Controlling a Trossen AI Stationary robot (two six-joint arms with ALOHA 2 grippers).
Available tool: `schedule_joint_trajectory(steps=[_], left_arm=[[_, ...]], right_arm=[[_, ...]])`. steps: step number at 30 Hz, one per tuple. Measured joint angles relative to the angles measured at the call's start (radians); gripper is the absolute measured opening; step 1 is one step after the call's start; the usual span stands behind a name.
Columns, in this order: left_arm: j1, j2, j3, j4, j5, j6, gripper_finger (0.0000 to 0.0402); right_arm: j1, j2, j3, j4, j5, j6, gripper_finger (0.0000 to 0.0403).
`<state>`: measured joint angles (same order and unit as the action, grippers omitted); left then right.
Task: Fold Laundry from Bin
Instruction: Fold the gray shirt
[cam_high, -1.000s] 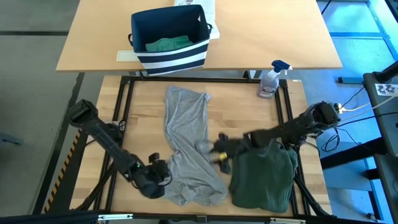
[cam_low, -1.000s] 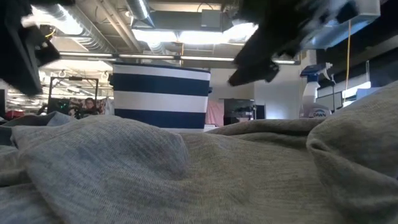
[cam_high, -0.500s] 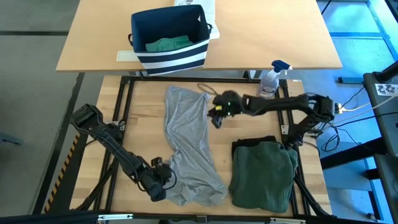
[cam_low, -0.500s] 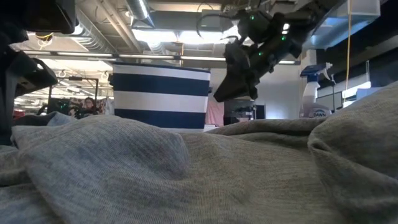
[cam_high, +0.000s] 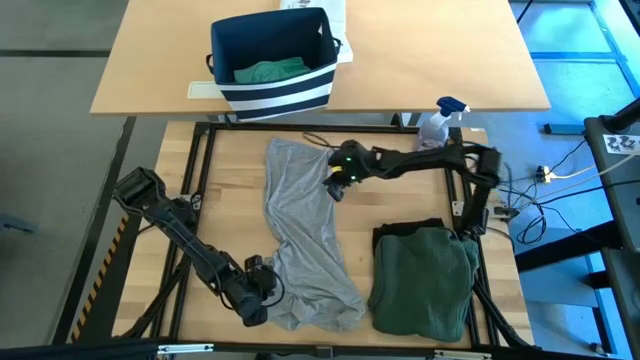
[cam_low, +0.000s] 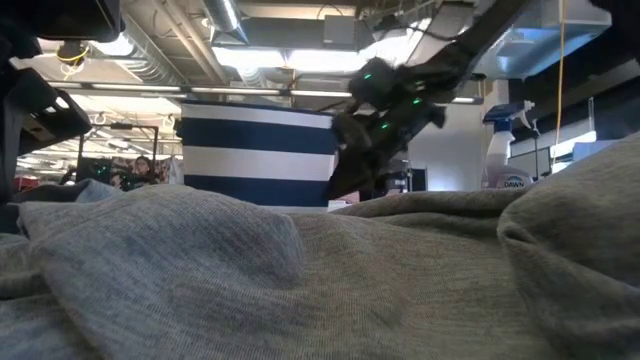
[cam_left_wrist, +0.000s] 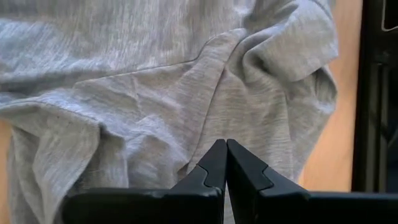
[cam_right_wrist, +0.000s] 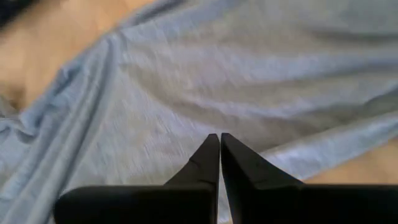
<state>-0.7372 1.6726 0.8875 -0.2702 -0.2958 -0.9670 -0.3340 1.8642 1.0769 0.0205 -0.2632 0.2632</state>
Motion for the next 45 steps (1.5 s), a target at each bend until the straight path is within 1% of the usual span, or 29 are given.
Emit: schedule_joint_trajectory(steps=[2, 4, 6, 10, 12, 15, 17, 20, 23, 25, 30, 33, 38, 45], left_arm=[[-0.004, 0.000, 0.000, 0.014, 0.000, -0.012, 0.0004], [-0.006, 0.000, 0.000, 0.009, 0.003, -0.026, 0.0004], [-0.014, 0.000, 0.000, 0.003, 0.012, -0.050, 0.0004], [-0.034, 0.001, 0.000, -0.051, 0.028, -0.123, 0.0004], [-0.038, 0.009, 0.000, -0.068, 0.024, -0.152, 0.0004], [-0.033, 0.047, 0.000, -0.071, -0.006, -0.163, 0.0004], [-0.020, 0.082, 0.000, -0.058, 0.001, -0.169, 0.0004], [-0.008, 0.126, 0.006, -0.044, 0.038, -0.192, 0.0004], [-0.017, 0.138, 0.008, -0.037, 0.076, -0.205, 0.0004], [-0.038, 0.134, 0.008, -0.034, 0.100, -0.210, 0.0004], [-0.105, 0.107, 0.003, -0.058, 0.220, -0.287, 0.0002], [-0.137, 0.104, 0.003, -0.066, 0.252, -0.341, 0.0002], [-0.155, 0.103, 0.003, -0.086, 0.254, -0.383, 0.0001], [-0.161, 0.045, -0.005, -0.133, 0.198, -0.387, 0.0000]], right_arm=[[0.000, 0.049, 0.055, -0.061, -0.011, 0.001, 0.0017], [0.000, 0.090, 0.109, -0.117, 0.006, -0.008, 0.0014], [-0.002, 0.118, 0.158, -0.180, 0.037, -0.025, 0.0010], [-0.012, 0.153, 0.227, -0.302, 0.149, -0.067, 0.0003], [-0.023, 0.166, 0.249, -0.339, 0.175, -0.083, 0.0002], [-0.046, 0.186, 0.259, -0.345, 0.151, -0.086, 0.0004], [-0.057, 0.194, 0.259, -0.347, 0.128, -0.085, 0.0004], [-0.068, 0.197, 0.259, -0.367, 0.114, -0.086, 0.0004], [-0.076, 0.197, 0.260, -0.387, 0.113, -0.086, 0.0004], [-0.088, 0.196, 0.261, -0.397, 0.113, -0.087, 0.0004], [-0.137, 0.196, 0.261, -0.413, 0.110, -0.088, 0.0004], [-0.165, 0.196, 0.261, -0.414, 0.111, -0.088, 0.0004], [-0.187, 0.196, 0.261, -0.413, 0.110, -0.102, 0.0004], [-0.184, 0.196, 0.318, -0.476, 0.116, -0.139, 0.0004]])
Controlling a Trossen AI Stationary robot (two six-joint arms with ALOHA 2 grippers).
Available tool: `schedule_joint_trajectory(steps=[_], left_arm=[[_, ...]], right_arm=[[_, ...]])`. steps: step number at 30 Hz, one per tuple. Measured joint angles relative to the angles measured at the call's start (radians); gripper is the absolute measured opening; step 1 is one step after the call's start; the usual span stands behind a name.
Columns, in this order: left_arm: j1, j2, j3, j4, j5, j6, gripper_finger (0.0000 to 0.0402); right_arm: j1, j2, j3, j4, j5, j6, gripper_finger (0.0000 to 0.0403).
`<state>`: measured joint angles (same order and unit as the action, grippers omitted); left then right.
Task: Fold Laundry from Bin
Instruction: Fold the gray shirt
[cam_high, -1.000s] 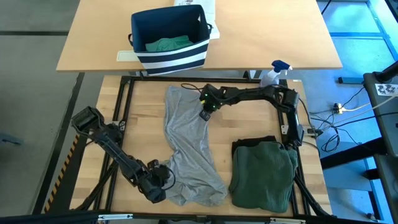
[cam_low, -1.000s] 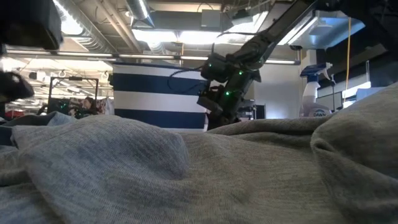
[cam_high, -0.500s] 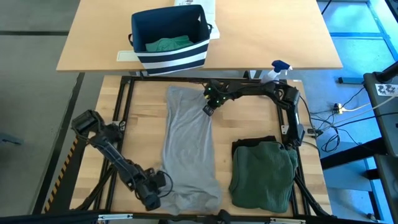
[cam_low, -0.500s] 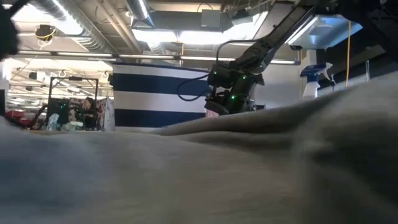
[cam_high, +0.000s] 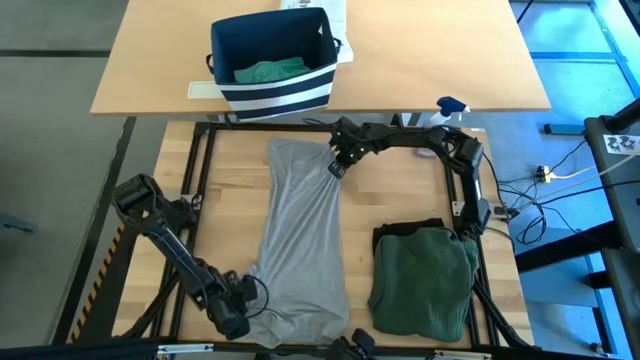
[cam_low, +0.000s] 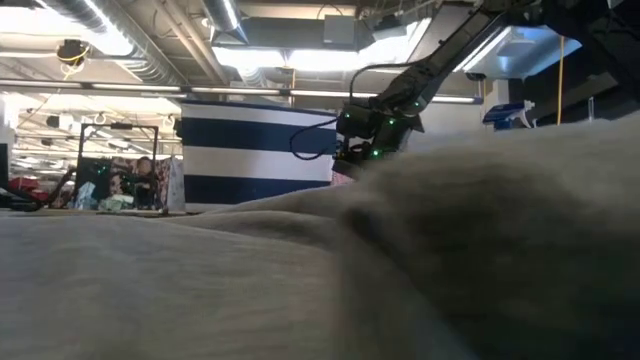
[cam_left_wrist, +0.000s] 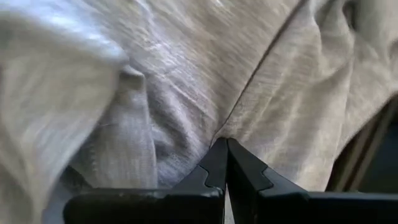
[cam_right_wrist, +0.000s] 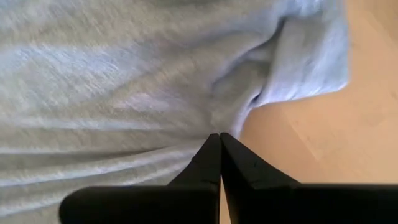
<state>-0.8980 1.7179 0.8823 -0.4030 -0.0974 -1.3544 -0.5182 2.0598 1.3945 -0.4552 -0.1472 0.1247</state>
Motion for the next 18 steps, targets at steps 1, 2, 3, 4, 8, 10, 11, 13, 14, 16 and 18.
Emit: schedule_joint_trajectory(steps=[1, 2, 3, 4, 8, 10, 11, 13, 14, 16, 18], left_arm=[[-0.002, -0.013, -0.001, -0.007, -0.010, -0.001, 0.0000], [-0.007, -0.023, -0.002, -0.014, -0.023, -0.001, 0.0000], [-0.011, -0.033, -0.002, -0.015, -0.039, -0.002, 0.0000], [-0.017, -0.043, -0.002, -0.012, -0.051, -0.004, 0.0000], [-0.042, -0.076, -0.001, -0.014, -0.095, -0.005, 0.0000], [-0.053, -0.090, -0.001, -0.017, -0.117, -0.005, 0.0000], [-0.058, -0.099, 0.000, -0.017, -0.133, -0.005, 0.0000], [-0.065, -0.113, 0.001, -0.015, -0.191, -0.003, 0.0000], [-0.067, -0.117, 0.001, -0.014, -0.232, 0.005, 0.0000], [-0.062, -0.125, 0.001, -0.013, -0.315, 0.038, 0.0000], [-0.042, -0.127, 0.003, -0.012, -0.363, 0.082, 0.0000]], right_arm=[[0.000, 0.000, 0.013, -0.016, -0.001, -0.004, 0.0004], [0.000, 0.000, 0.029, -0.040, -0.003, -0.009, 0.0004], [0.000, 0.000, 0.046, -0.068, -0.007, -0.020, 0.0004], [0.000, 0.000, 0.063, -0.091, -0.010, -0.028, 0.0004], [0.002, -0.003, 0.106, -0.124, 0.005, -0.048, 0.0004], [0.001, -0.003, 0.115, -0.125, 0.009, -0.052, 0.0004], [0.001, -0.003, 0.118, -0.124, 0.016, -0.054, 0.0004], [0.000, -0.003, 0.120, -0.119, 0.052, -0.065, 0.0004], [0.000, -0.003, 0.120, -0.123, 0.075, -0.077, 0.0005], [0.000, -0.003, 0.120, -0.127, 0.096, -0.100, 0.0005], [-0.001, -0.003, 0.120, -0.125, 0.098, -0.123, 0.0010]])
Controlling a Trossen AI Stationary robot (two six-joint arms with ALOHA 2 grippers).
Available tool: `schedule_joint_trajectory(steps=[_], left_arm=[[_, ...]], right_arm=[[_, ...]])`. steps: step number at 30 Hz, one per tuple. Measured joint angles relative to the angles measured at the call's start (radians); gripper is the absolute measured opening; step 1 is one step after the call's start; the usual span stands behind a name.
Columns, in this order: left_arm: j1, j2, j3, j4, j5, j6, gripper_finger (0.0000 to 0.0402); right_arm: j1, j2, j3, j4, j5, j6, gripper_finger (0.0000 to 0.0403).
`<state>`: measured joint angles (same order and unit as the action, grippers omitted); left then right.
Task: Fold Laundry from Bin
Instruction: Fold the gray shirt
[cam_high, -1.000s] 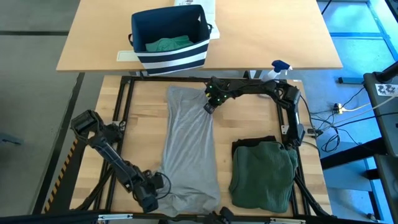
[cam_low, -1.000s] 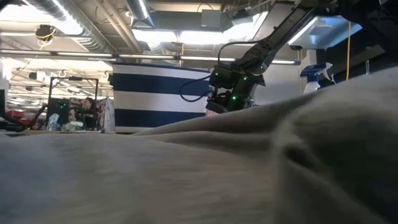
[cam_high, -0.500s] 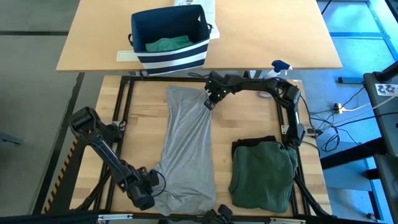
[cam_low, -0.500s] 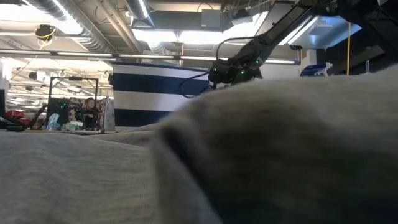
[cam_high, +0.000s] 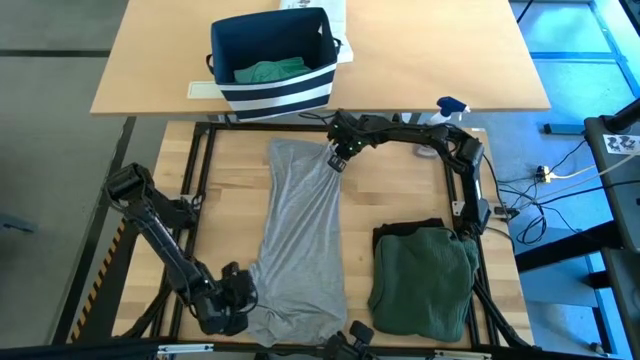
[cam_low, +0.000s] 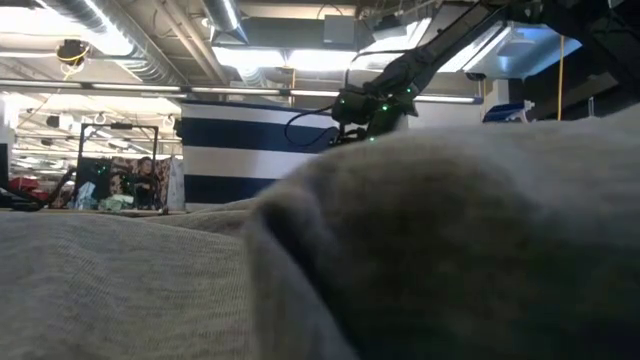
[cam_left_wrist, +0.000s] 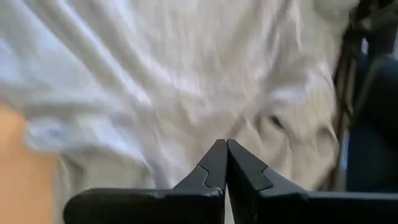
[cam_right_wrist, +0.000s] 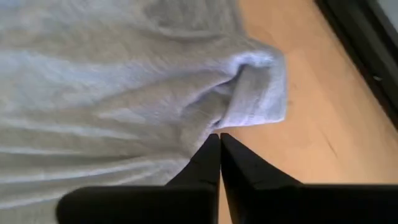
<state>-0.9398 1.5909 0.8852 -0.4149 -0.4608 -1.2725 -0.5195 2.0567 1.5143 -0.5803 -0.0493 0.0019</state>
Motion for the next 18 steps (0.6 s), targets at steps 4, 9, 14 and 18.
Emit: schedule_joint_trajectory(steps=[4, 9, 14, 18], left_arm=[[0.065, 0.000, 0.000, 0.001, -0.008, 0.095, 0.0000], [0.176, 0.001, 0.000, 0.008, -0.016, 0.233, 0.0000], [0.301, 0.039, 0.001, 0.056, 0.073, 0.385, 0.0000], [0.351, 0.084, 0.001, 0.150, 0.133, 0.475, 0.0000]], right_arm=[[-0.035, 0.000, 0.000, 0.002, -0.082, -0.032, 0.0060], [-0.106, 0.000, 0.000, 0.021, -0.085, -0.027, 0.0162], [-0.130, 0.002, 0.000, 0.075, -0.163, -0.004, 0.0220], [-0.115, 0.010, 0.000, 0.088, -0.175, -0.010, 0.0216]])
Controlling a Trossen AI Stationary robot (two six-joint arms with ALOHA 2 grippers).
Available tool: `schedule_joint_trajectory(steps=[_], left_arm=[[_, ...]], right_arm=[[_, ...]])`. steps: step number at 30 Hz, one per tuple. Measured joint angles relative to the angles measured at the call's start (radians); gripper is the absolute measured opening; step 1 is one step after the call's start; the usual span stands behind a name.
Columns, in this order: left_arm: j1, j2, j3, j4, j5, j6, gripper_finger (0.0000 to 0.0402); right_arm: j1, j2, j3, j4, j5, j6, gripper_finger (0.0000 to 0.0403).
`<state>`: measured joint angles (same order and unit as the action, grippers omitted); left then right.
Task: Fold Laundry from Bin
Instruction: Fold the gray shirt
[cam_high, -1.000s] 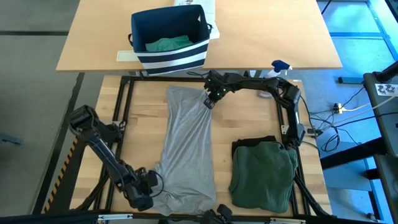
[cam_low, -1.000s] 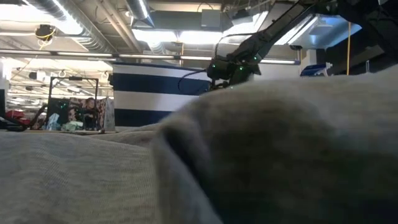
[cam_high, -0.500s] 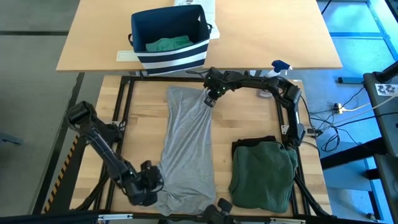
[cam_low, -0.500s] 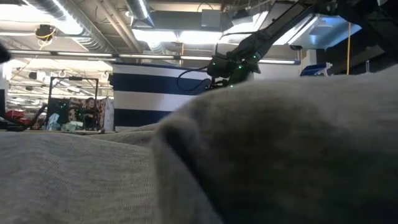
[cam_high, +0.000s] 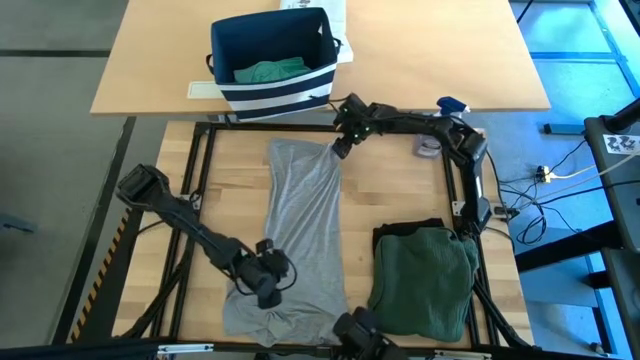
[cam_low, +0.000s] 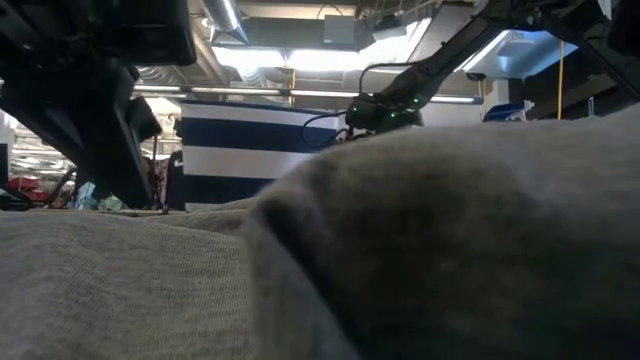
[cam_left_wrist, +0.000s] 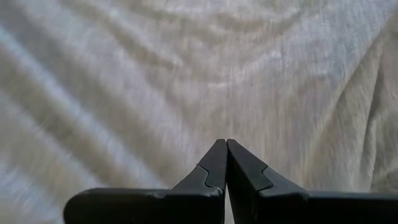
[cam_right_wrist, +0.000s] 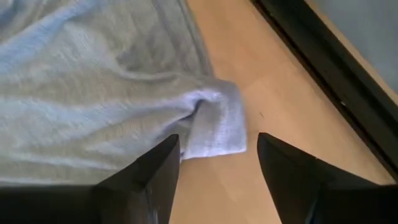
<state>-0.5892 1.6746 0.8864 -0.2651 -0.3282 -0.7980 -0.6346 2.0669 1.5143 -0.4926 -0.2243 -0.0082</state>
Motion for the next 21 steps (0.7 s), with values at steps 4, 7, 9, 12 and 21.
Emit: schedule_joint_trajectory(steps=[4, 7, 9, 12, 21], left_arm=[[0.009, 0.024, 0.000, 0.069, 0.006, 0.023, 0.0000], [0.009, 0.037, 0.001, 0.126, 0.022, 0.024, 0.0000], [0.007, 0.047, 0.001, 0.154, 0.035, 0.024, 0.0000], [0.004, 0.068, 0.002, 0.193, 0.056, 0.023, 0.0000], [0.000, 0.162, 0.002, 0.261, 0.182, -0.011, 0.0000]], right_arm=[[0.008, 0.015, 0.000, 0.010, 0.014, -0.005, 0.0190], [0.007, 0.040, 0.000, 0.020, 0.000, -0.004, 0.0170], [0.007, 0.058, 0.000, 0.029, -0.010, 0.000, 0.0159], [0.006, 0.080, 0.000, 0.028, -0.012, 0.001, 0.0148], [0.006, 0.082, 0.000, 0.036, -0.002, -0.021, 0.0077]])
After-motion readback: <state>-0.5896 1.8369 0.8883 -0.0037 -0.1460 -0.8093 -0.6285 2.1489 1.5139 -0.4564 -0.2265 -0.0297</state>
